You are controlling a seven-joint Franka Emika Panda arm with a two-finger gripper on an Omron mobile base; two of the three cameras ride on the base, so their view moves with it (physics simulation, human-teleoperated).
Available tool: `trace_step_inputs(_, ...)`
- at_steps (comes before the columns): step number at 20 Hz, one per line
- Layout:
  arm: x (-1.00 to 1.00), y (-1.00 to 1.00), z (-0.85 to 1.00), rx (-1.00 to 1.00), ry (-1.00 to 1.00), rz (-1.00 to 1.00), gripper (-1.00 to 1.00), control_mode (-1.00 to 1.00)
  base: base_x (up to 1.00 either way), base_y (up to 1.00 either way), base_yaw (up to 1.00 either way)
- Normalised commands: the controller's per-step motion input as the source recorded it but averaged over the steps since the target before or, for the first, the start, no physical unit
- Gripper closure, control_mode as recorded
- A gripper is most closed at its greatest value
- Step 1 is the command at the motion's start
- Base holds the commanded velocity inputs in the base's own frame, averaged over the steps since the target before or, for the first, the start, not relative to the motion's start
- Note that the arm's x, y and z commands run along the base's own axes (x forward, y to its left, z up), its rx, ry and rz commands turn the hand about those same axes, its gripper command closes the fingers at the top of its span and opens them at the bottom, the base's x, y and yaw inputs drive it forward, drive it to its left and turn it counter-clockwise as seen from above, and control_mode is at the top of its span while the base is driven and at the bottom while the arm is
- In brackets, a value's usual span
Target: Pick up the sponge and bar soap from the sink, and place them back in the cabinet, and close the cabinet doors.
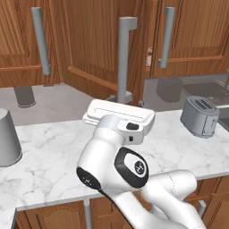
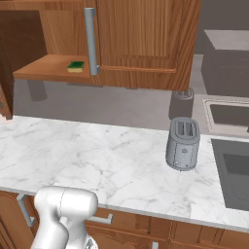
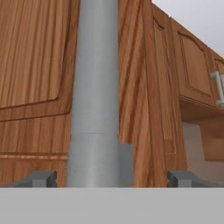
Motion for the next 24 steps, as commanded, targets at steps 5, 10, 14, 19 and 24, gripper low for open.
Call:
trace_step_inputs(5, 0.42, -0.19, 0.0, 0.0, -0.04, -0.04, -1.0, -1.0, 0.0, 0.0, 0.0)
trace_step_inputs(10, 0.51, -0.09, 0.0, 0.0, -0.03, -0.05, -1.0, -1.0, 0.0, 0.0, 0.0)
trace_step_inputs(14, 0.51, -0.07, 0.0, 0.0, -0.04, -0.03, -1.0, -1.0, 0.0, 0.0, 0.0)
trace_step_inputs(19, 0.48, -0.05, 0.0, 0.0, -0.04, -0.01, -1.0, -1.0, 0.0, 0.0, 0.0)
trace_step_inputs(24, 0.46, 0.0, -0.06, 0.0, -0.03, 0.0, -1.0, -1.0, 0.0, 0.0, 0.0)
